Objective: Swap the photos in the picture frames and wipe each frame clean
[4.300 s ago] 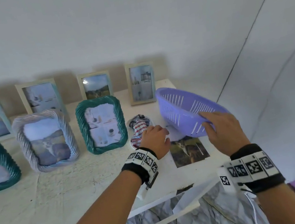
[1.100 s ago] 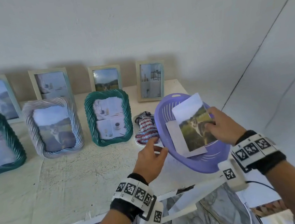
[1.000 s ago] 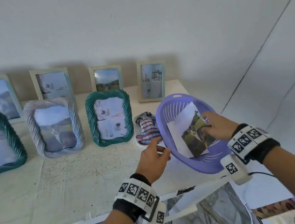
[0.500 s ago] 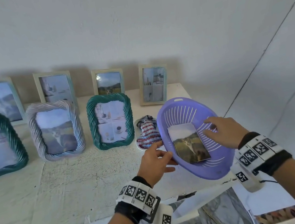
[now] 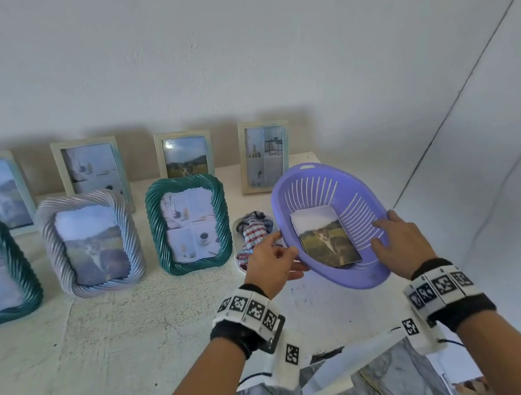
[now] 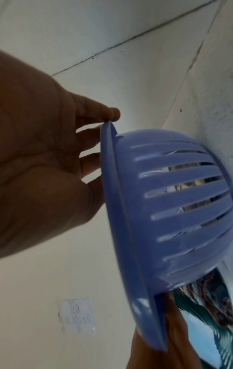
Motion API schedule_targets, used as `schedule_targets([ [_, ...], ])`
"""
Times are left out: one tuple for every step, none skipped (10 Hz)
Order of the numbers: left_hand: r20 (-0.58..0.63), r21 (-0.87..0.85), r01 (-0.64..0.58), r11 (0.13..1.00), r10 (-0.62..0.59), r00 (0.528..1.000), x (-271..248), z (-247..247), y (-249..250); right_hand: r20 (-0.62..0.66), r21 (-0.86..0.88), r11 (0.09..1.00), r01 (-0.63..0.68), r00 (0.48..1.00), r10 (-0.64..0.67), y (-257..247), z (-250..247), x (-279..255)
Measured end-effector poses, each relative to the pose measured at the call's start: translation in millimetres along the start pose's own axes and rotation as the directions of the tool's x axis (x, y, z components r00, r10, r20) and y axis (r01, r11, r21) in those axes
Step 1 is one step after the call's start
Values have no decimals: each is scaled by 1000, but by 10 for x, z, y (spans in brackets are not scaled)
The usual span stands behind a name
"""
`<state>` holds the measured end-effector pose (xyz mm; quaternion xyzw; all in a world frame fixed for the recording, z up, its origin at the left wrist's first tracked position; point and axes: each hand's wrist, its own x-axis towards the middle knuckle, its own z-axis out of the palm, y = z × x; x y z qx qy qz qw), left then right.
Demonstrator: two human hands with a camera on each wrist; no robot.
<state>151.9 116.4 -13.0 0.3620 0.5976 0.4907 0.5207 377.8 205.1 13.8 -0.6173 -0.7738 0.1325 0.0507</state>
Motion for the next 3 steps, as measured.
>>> schedule_targets([
  [19,39,4,999,-5,1000,100,-8,40,15,21,999,-35,999,35,-21,-15,54],
  [43,93,-11,996,7,999,81,-34,34,13,55,998,-10,1000,9,11,-3,103],
  [44,217,-44,975,35,998,-83,-105,-10,-104,151,986,67,993,-51,-51,-86,87],
])
